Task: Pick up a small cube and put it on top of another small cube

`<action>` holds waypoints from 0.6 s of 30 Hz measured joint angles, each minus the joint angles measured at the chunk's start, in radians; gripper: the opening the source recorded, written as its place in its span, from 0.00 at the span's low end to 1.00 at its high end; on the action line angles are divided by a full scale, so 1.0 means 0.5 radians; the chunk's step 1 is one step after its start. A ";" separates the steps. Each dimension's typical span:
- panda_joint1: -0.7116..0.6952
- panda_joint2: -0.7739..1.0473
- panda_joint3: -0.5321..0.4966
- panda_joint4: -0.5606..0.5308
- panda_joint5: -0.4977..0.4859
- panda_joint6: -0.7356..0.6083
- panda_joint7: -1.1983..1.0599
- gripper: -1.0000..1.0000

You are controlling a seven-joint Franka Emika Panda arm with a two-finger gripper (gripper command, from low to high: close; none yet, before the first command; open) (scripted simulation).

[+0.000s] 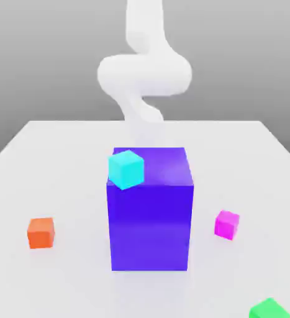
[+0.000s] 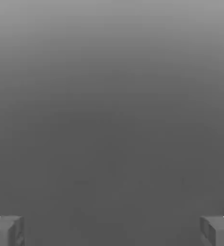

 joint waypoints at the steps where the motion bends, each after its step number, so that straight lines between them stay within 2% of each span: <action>1: 0.051 0.066 0.007 -0.060 0.019 0.054 -0.046 0.50; 12: 0.589 0.797 0.175 -0.699 0.173 0.639 -0.508 0.50; 18: 0.820 1.204 0.344 -1.053 0.150 0.970 -0.681 0.50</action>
